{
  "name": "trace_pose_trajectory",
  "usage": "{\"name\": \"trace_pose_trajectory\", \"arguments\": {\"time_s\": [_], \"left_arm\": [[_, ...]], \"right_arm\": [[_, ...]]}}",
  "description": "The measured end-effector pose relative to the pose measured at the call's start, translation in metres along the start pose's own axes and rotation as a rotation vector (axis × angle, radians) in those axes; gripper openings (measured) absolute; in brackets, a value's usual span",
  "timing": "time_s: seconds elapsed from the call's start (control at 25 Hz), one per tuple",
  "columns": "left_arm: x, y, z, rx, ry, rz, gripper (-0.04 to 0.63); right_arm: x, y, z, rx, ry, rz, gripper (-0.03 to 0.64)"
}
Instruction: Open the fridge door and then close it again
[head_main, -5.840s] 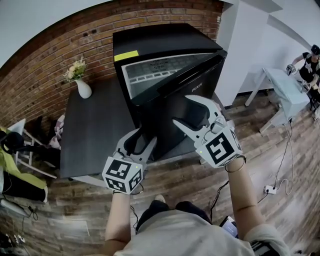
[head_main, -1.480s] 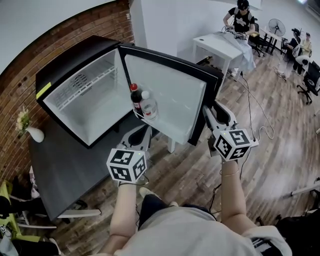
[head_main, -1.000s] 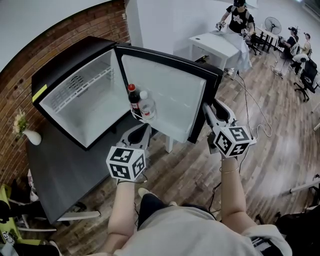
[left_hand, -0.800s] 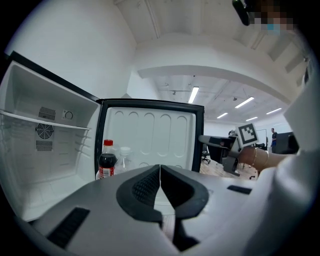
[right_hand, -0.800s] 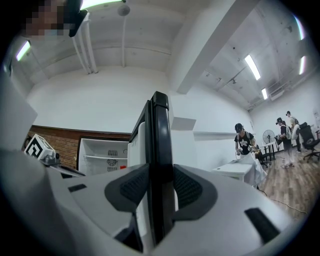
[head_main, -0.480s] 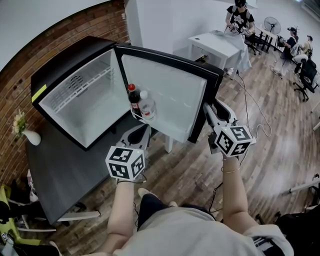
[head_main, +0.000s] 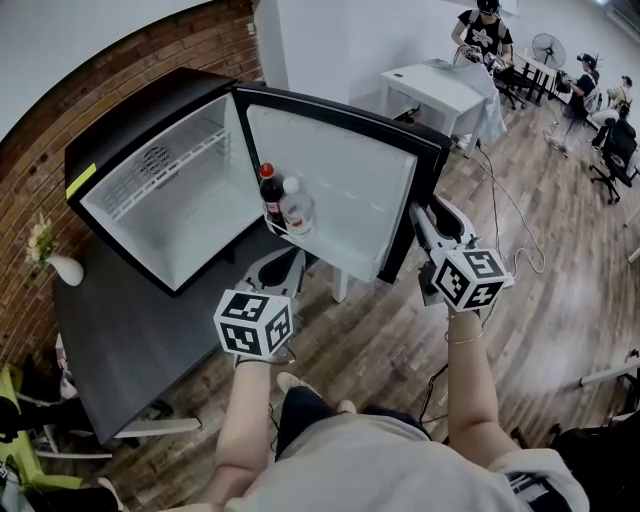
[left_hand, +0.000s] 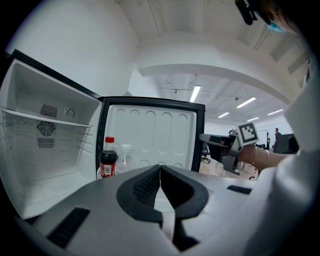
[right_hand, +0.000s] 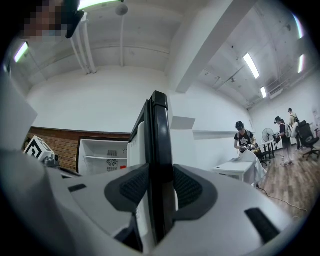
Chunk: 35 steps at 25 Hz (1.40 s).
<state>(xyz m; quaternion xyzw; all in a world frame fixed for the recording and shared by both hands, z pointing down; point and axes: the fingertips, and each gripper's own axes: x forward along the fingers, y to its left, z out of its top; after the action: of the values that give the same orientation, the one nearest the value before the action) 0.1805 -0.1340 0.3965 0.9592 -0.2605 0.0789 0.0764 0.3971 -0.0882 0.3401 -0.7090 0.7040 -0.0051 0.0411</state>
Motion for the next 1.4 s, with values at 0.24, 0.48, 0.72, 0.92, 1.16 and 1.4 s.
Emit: {"name": "trace_pose_trajectory", "arguments": {"time_s": [0.24,0.48,0.72,0.92,1.16,1.4], "left_arm": [[-0.003,0.000,0.002,0.002,-0.004,0.009,0.008],[-0.009,0.000,0.000,0.000,-0.006,0.013,0.008],[-0.014,-0.001,0.002,-0.016,-0.017,0.025,0.008],[-0.018,-0.010,0.000,-0.017,-0.016,0.024,0.008],[-0.030,-0.018,0.000,-0.020,-0.023,0.036,0.008],[-0.042,-0.017,-0.004,-0.023,-0.026,0.056,0.008]], "right_arm": [[0.000,0.000,0.001,0.001,0.002,0.004,0.143],[-0.001,0.005,0.000,0.002,0.002,0.010,0.143],[-0.004,0.010,0.002,-0.005,0.003,0.022,0.143],[-0.009,0.016,0.002,-0.010,0.006,0.041,0.143],[-0.021,0.034,0.003,-0.033,0.014,0.068,0.143],[-0.028,0.057,-0.002,-0.034,0.025,0.130,0.144]]}}
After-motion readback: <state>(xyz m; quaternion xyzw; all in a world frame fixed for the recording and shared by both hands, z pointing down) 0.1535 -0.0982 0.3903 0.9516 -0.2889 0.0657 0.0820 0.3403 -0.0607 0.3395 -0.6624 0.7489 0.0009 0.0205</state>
